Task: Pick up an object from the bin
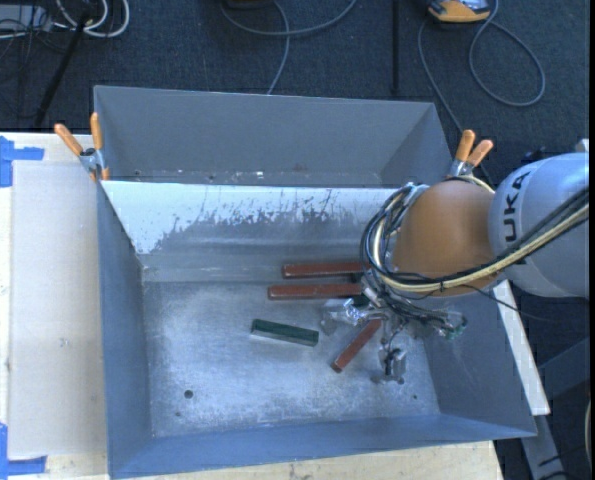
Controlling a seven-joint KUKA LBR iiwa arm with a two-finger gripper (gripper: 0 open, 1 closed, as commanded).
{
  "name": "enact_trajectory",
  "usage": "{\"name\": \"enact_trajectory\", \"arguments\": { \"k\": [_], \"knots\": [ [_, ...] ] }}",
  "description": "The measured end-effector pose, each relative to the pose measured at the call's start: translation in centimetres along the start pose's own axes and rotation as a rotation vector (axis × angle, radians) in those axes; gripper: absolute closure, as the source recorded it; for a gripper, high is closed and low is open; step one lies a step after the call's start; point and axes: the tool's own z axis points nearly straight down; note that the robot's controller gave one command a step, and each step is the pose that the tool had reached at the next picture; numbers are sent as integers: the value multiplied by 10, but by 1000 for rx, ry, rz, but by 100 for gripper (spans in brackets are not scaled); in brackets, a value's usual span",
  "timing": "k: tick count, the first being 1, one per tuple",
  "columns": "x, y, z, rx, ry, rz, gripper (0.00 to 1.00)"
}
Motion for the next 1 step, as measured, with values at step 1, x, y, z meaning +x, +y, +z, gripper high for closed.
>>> {"name": "enact_trajectory", "arguments": {
  "k": [1],
  "knots": [
    [0,-1,-1,2,0,-1,100]
  ]
}}
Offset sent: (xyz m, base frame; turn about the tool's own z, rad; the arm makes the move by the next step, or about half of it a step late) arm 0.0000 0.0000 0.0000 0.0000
